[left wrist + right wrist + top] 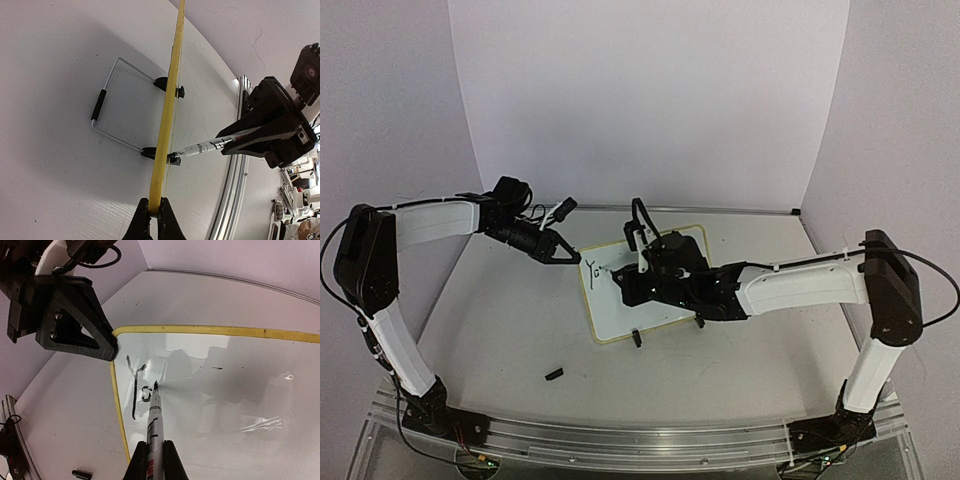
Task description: Write a sentence on the whiteboard
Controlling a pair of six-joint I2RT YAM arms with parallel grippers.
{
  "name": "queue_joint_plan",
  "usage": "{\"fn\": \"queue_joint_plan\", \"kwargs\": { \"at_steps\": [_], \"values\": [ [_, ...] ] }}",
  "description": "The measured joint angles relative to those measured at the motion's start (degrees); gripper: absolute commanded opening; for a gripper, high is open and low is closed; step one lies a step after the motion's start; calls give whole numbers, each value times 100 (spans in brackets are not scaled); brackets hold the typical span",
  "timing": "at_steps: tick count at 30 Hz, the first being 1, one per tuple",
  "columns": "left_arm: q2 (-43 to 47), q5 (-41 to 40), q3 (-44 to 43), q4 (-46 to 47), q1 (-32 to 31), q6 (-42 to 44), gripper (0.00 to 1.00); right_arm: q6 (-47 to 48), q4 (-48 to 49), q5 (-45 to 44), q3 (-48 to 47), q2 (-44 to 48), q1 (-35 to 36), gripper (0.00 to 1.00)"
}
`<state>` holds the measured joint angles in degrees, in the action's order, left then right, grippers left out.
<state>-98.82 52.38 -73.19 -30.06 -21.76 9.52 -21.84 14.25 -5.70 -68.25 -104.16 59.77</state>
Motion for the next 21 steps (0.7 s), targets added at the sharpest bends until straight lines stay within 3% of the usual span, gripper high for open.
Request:
{"fn": "queue_joint_plan", "kwargs": {
  "at_steps": [21],
  "values": [
    [-15,-13,-2,2,7,-4,0,-116,-73,24,205,57,28,0]
  ]
}}
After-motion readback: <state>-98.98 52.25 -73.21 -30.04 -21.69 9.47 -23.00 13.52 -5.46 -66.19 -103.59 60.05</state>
